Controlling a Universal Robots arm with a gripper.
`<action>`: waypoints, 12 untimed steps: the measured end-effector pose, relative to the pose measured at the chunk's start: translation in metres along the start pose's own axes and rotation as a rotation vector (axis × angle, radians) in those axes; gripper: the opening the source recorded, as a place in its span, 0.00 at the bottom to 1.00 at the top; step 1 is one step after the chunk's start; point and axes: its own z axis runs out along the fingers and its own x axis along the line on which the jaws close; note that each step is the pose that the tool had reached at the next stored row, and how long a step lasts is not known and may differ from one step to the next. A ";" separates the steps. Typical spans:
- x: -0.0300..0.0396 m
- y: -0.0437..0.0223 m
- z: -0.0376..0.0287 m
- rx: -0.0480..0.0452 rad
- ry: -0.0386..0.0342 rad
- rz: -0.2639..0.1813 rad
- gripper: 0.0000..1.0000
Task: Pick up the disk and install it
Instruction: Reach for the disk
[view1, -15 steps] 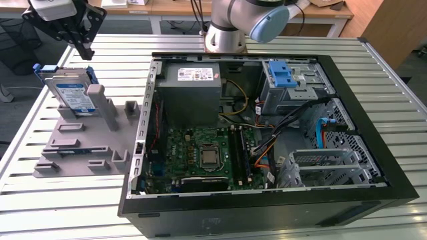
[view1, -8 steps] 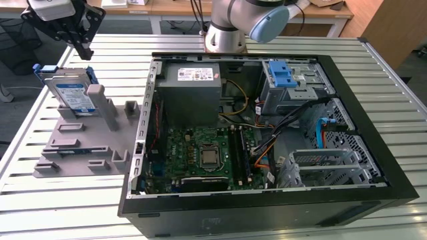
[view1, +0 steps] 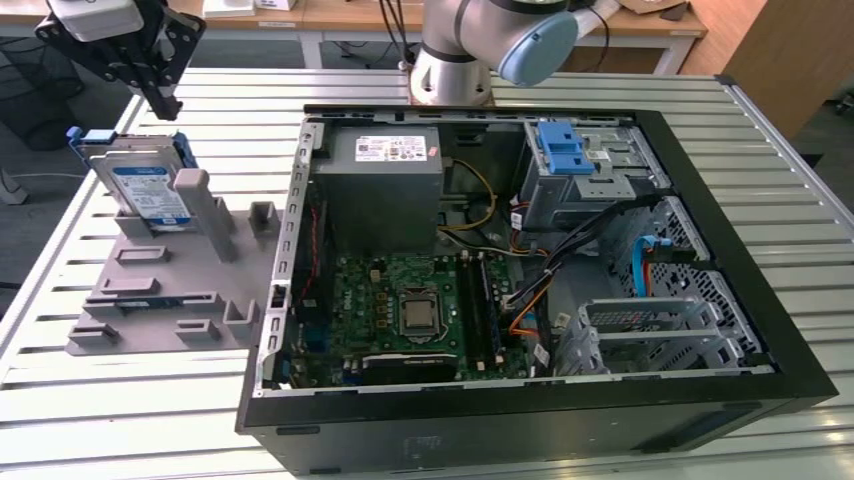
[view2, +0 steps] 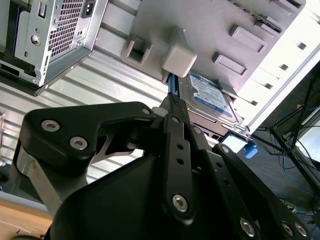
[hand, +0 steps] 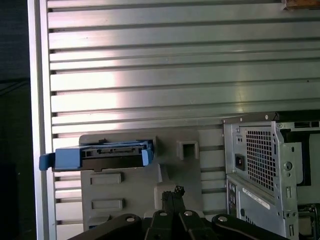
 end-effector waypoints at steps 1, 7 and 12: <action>0.0001 0.0000 0.0000 0.0000 0.0000 0.000 0.11; 0.0002 0.0001 0.0000 0.0000 0.0000 0.000 0.11; 0.0028 0.0004 -0.0001 0.0000 0.0000 0.000 0.11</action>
